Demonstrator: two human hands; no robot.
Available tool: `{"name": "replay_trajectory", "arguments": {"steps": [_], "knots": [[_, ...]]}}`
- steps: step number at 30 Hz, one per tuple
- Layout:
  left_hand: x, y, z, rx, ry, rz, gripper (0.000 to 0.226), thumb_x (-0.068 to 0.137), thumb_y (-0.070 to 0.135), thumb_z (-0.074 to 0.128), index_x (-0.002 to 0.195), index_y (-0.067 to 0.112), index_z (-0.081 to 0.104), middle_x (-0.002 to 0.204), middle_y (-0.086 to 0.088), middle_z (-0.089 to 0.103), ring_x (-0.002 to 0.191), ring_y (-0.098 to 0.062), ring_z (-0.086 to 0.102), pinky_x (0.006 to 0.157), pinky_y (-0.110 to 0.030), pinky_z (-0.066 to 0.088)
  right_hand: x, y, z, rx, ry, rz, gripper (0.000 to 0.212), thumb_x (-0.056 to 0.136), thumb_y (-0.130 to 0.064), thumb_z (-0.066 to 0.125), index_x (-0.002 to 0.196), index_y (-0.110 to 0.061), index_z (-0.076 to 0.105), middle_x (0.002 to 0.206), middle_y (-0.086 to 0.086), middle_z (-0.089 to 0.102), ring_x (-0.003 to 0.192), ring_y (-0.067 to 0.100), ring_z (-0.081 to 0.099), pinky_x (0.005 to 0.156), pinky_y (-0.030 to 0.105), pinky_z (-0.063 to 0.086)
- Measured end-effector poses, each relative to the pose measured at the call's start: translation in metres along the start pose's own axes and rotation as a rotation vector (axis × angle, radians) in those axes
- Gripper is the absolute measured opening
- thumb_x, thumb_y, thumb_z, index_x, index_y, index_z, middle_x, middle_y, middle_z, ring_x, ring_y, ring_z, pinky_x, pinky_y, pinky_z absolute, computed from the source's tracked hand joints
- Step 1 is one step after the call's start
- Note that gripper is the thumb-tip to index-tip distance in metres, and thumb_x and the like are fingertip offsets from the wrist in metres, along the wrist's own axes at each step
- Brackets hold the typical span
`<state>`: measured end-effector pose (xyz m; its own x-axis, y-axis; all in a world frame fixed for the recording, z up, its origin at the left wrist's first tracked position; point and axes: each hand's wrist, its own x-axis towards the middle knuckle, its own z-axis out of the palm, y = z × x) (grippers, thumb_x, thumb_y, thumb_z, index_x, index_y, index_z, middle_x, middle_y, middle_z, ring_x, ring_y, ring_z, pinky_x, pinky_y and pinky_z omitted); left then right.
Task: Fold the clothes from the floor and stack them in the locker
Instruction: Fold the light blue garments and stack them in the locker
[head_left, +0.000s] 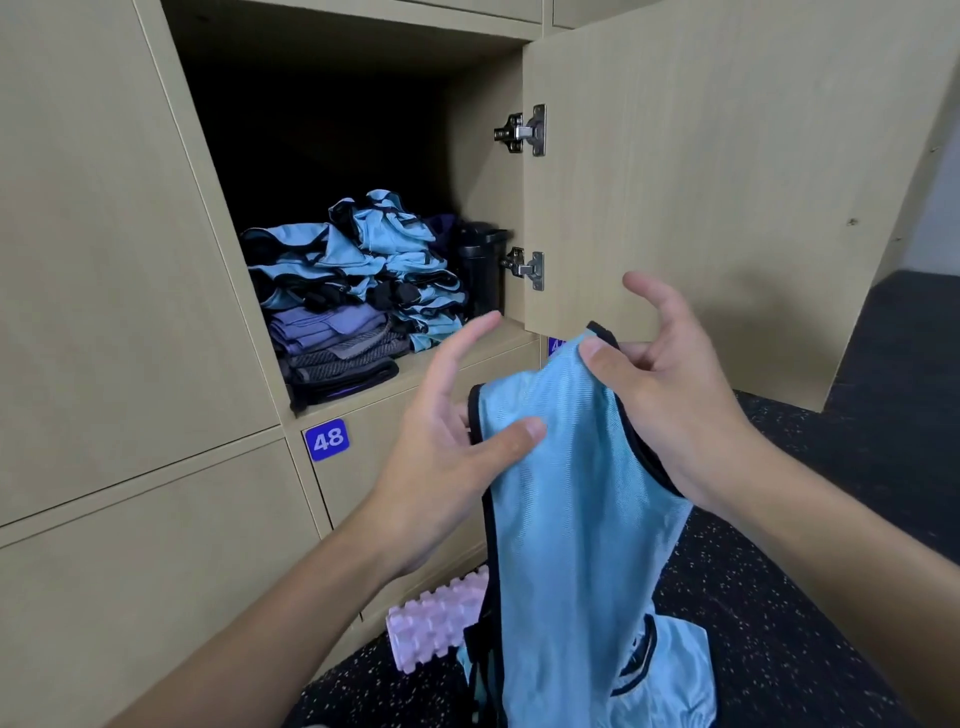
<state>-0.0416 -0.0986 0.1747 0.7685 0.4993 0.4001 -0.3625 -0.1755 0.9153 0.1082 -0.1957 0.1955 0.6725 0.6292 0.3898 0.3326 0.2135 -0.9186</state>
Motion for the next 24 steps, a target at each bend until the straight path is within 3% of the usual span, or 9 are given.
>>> {"name": "replay_trajectory", "arguments": {"steps": [3,5,7,10,13,16,19,22,24], "knots": [[0.005,0.0,-0.002,0.046,0.112,0.058,0.051,0.081,0.002,0.077,0.123,0.027,0.063,0.116,-0.02,0.069,0.107,-0.035,0.068,0.096,-0.05,0.055,0.0,0.0,-0.001,-0.005,-0.041,0.022,0.068,0.091,-0.025,0.069,0.145,-0.04,0.03,0.081,0.004,0.072,0.096,0.028,0.069,0.103,0.047,0.047],[0.009,0.004,-0.005,0.04,0.176,0.09,0.043,0.078,0.006,0.075,0.115,0.025,0.066,0.108,-0.015,0.073,0.097,-0.027,0.07,0.091,-0.045,0.057,-0.002,-0.001,-0.004,-0.048,-0.151,0.061,0.083,0.087,-0.026,0.074,0.148,-0.046,0.022,0.09,0.009,0.074,0.092,0.024,0.072,0.098,0.046,0.051],[0.012,0.011,-0.01,0.029,0.219,0.115,0.038,0.08,0.004,0.07,0.114,0.022,0.064,0.093,-0.005,0.075,0.086,-0.019,0.07,0.081,-0.035,0.059,-0.005,-0.001,-0.007,-0.082,-0.299,0.098,0.092,0.085,-0.018,0.075,0.15,-0.047,0.015,0.085,0.011,0.074,0.079,0.024,0.071,0.084,0.038,0.056],[0.016,0.02,-0.023,0.048,0.299,0.152,0.031,0.088,-0.003,0.066,0.109,0.02,0.065,0.081,0.003,0.07,0.076,-0.014,0.064,0.074,-0.027,0.056,-0.007,0.003,-0.01,-0.124,-0.402,0.088,0.089,0.089,-0.008,0.07,0.152,-0.041,0.016,0.065,0.003,0.06,0.059,0.016,0.049,0.059,0.022,0.04],[0.017,0.024,-0.031,0.131,0.351,0.128,0.021,0.091,-0.001,0.065,0.097,0.018,0.07,0.085,0.008,0.069,0.081,-0.012,0.061,0.079,-0.029,0.052,-0.005,0.005,-0.009,-0.107,-0.346,0.026,0.08,0.092,-0.008,0.066,0.15,-0.039,0.021,0.067,-0.003,0.06,0.065,0.015,0.046,0.064,0.023,0.036],[0.013,0.021,-0.026,0.197,0.261,-0.041,0.013,0.086,0.008,0.075,0.095,0.018,0.076,0.09,-0.003,0.073,0.082,-0.016,0.063,0.085,-0.037,0.052,-0.007,0.002,-0.004,-0.065,-0.332,-0.024,0.079,0.092,-0.005,0.065,0.149,-0.04,0.022,0.07,0.0,0.055,0.066,0.018,0.043,0.067,0.027,0.037],[0.009,0.02,-0.019,0.315,0.068,-0.13,0.042,0.07,0.028,0.089,0.109,0.03,0.075,0.106,-0.014,0.072,0.088,-0.017,0.066,0.088,-0.039,0.056,-0.011,-0.001,0.003,-0.062,-0.368,-0.069,0.082,0.092,-0.003,0.065,0.15,-0.039,0.019,0.072,0.003,0.055,0.065,0.017,0.046,0.067,0.026,0.04],[0.006,0.018,-0.013,0.433,-0.005,-0.129,0.047,0.074,0.021,0.088,0.116,0.032,0.07,0.106,0.009,0.072,0.096,-0.002,0.068,0.089,-0.024,0.056,-0.013,-0.003,0.006,-0.078,-0.383,-0.1,0.083,0.092,-0.003,0.065,0.151,-0.038,0.018,0.071,0.002,0.059,0.063,0.012,0.05,0.068,0.019,0.042],[0.008,0.017,-0.012,0.493,0.047,-0.123,0.032,0.076,0.022,0.085,0.106,0.027,0.074,0.1,0.009,0.075,0.092,-0.003,0.069,0.088,-0.03,0.057,-0.013,-0.003,0.006,-0.08,-0.383,-0.098,0.082,0.091,-0.004,0.065,0.15,-0.038,0.019,0.072,0.001,0.06,0.061,0.01,0.049,0.064,0.015,0.04]]}}
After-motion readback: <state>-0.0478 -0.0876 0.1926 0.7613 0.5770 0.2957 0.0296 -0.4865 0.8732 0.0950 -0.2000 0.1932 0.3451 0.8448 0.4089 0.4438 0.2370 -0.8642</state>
